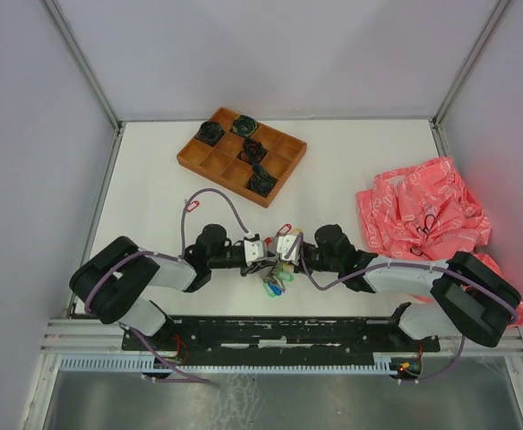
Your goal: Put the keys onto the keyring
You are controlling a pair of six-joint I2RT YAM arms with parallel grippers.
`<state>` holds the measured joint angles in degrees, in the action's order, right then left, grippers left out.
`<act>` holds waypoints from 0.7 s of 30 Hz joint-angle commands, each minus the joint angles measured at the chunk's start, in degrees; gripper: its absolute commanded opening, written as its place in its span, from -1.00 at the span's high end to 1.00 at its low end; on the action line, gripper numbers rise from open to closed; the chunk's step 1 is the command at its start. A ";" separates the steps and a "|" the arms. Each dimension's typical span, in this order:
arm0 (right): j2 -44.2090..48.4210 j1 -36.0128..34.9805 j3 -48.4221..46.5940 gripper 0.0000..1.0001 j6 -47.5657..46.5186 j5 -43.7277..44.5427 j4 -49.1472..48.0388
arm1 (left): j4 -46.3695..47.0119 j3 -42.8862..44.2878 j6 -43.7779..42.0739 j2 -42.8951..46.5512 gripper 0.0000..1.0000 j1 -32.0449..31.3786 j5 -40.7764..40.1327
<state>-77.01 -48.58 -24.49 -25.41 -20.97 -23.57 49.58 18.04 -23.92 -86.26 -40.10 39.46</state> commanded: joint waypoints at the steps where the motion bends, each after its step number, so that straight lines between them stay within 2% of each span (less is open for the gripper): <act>1: 0.28 0.24 -0.60 0.98 -0.53 -1.44 -4.55 | 0.03 1.65 -3.15 -0.63 0.31 0.11 2.01; 9: -0.04 0.26 -0.77 0.98 -0.54 -2.64 -4.35 | 0.90 3.09 -2.49 -2.10 0.40 0.13 2.17; 13: -0.22 0.24 -0.84 0.98 -0.59 -2.80 -4.40 | 0.76 3.18 -2.48 -2.71 0.59 0.12 2.13; 17: -0.17 0.32 -0.76 0.98 -0.59 -2.57 -4.48 | -0.14 2.97 -2.61 -1.70 0.93 0.18 1.44; 21: -0.12 0.54 -1.09 0.87 -0.60 -1.53 -2.95 | -4.07 2.90 -1.28 2.92 0.95 0.10 -1.20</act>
<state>-77.49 -48.25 -24.49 -25.58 -21.89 -23.55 47.40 19.79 -24.75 -88.03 -40.10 40.53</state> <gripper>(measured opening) 0.035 0.040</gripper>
